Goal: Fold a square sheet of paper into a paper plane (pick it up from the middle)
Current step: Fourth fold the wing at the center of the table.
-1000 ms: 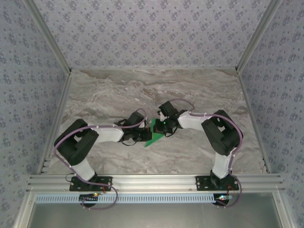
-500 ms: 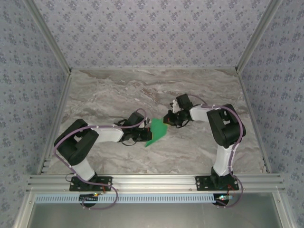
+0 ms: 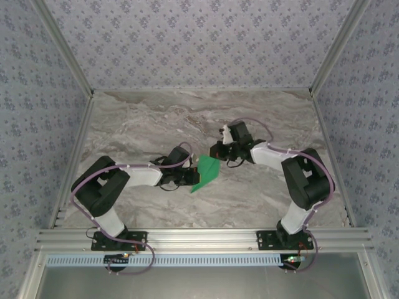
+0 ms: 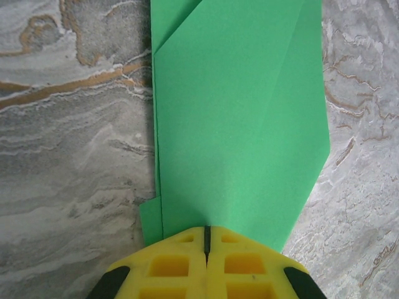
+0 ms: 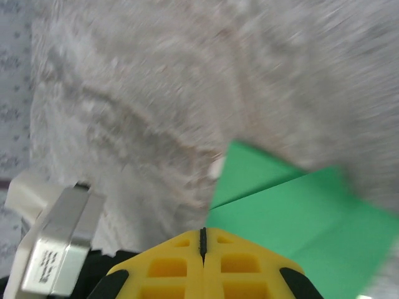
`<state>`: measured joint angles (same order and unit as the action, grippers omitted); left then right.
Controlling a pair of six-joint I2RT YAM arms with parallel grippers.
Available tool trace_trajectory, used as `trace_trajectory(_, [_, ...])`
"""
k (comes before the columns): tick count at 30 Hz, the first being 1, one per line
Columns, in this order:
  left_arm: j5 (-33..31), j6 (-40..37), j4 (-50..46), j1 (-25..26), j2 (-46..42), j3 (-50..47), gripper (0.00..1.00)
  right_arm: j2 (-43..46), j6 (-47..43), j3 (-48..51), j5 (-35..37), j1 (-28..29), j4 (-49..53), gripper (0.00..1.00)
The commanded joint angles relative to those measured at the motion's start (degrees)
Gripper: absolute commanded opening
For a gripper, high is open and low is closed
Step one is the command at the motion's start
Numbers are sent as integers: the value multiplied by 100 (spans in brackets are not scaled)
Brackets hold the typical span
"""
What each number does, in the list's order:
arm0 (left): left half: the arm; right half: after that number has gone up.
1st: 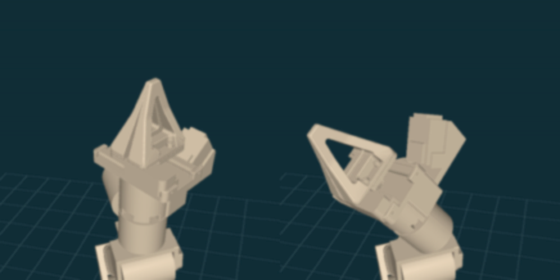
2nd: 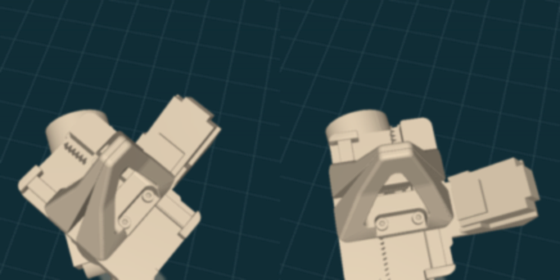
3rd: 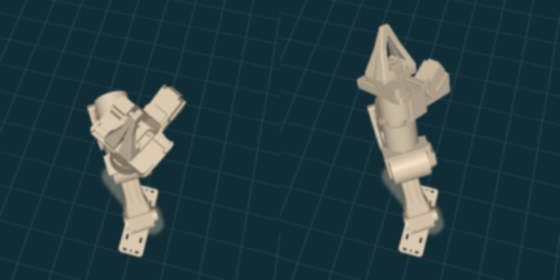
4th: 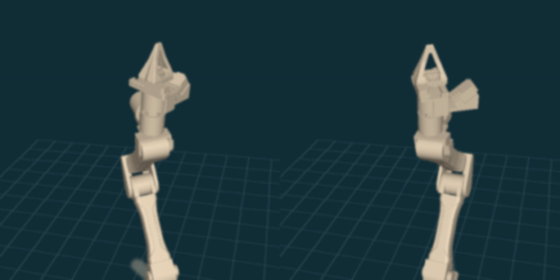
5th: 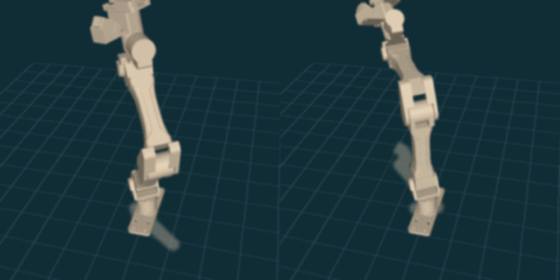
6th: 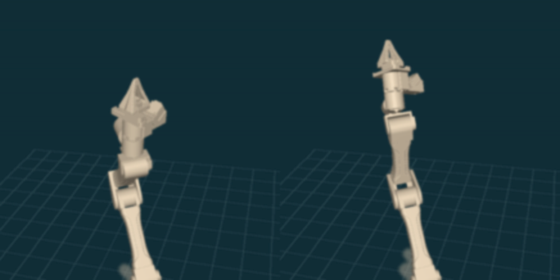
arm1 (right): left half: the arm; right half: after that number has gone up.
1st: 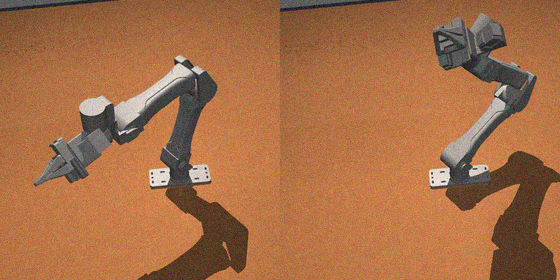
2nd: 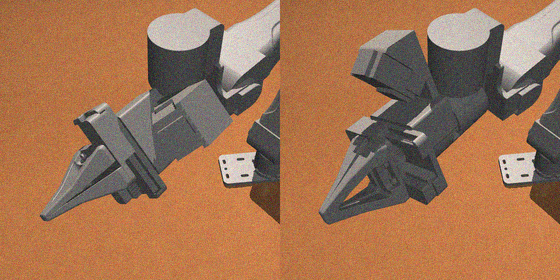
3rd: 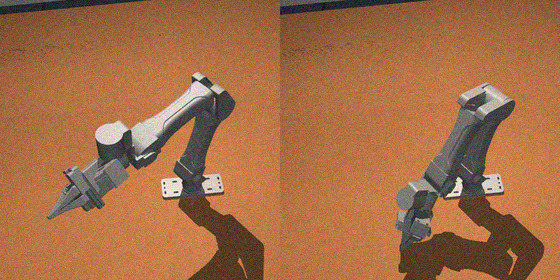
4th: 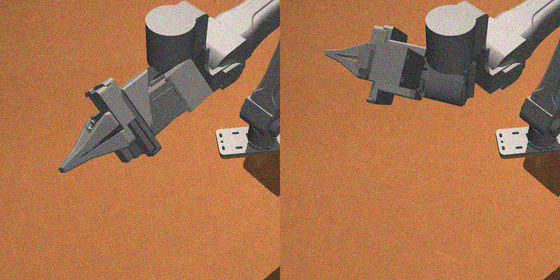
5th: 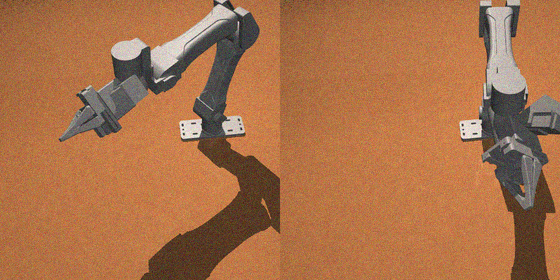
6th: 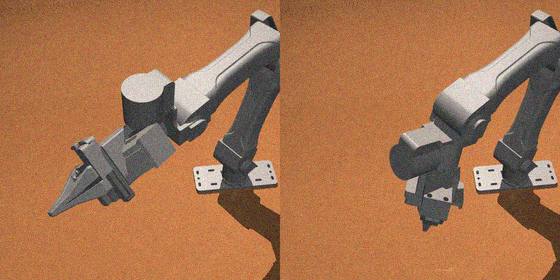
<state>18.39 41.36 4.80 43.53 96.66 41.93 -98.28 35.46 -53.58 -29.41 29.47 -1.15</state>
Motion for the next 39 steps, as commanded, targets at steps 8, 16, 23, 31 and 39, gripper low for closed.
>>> trace_trajectory(8, [-205, -105, -1182, 84, 362, -283, 0, -825, 201, 86, 190, 124, -67, 0])
trace_trajectory(16, [-161, -98, -1072, 87, 345, -360, 0, -1277, 110, -198, 377, -1006, 89, 0])
trace_trajectory(23, [-161, -54, -906, 93, 346, -326, 0, -475, 159, -108, 552, -967, 211, 1])
trace_trajectory(31, [-152, -51, -889, 86, 315, -265, 0, 115, 807, 694, 463, 39, -500, 1])
trace_trajectory(39, [-126, -85, -927, 88, 175, -202, 0, -605, 997, 435, 440, 507, -556, 0])
